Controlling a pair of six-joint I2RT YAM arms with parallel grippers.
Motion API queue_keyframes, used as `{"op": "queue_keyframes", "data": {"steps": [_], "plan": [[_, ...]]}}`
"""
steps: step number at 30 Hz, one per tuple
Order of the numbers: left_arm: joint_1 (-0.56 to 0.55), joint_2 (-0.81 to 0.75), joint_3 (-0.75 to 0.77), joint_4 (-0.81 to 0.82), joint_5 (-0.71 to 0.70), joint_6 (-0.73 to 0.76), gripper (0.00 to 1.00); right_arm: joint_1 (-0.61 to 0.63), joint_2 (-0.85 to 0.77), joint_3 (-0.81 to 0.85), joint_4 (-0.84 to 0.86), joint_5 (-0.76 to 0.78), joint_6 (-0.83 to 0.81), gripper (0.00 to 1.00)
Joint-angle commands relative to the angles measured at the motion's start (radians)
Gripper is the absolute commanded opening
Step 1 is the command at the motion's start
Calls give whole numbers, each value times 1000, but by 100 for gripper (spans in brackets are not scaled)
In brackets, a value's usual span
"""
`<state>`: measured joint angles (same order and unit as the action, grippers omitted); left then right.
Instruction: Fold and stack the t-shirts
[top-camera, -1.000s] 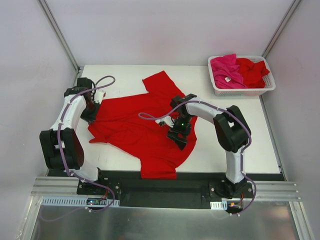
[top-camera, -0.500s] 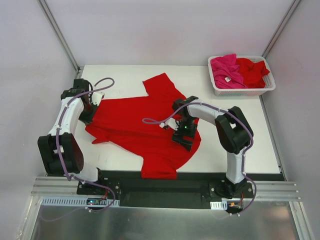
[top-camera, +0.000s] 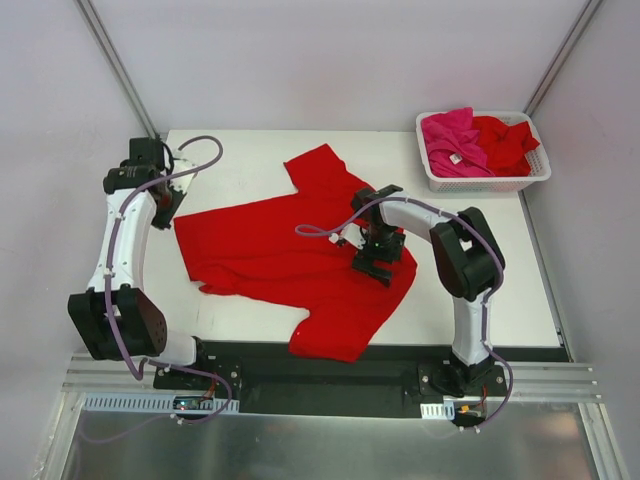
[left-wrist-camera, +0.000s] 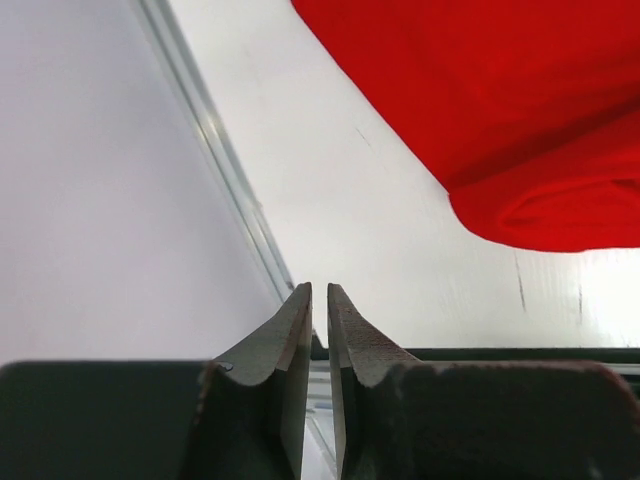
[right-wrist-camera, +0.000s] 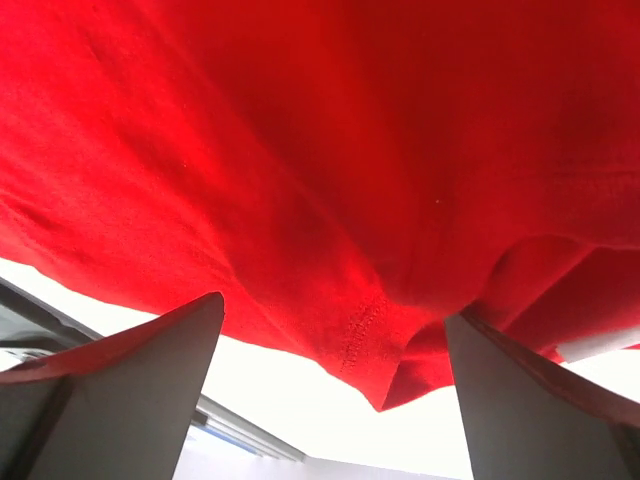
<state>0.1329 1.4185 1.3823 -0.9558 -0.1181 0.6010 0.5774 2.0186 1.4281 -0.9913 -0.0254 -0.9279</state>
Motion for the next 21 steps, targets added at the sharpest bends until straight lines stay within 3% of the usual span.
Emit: {"op": "queue_keyframes", "data": {"steps": [1,12,21], "plan": [[10,49,81,-21,-55,42,12,-11,12,38,-10,88,-8,96],[11,264,191,12,-6,-33,12,-25,-84,169,-144,-91,-49,96],[-22,477,276,57,26,-18,12,-30,-241,183,-286,-119,-269,96]]}}
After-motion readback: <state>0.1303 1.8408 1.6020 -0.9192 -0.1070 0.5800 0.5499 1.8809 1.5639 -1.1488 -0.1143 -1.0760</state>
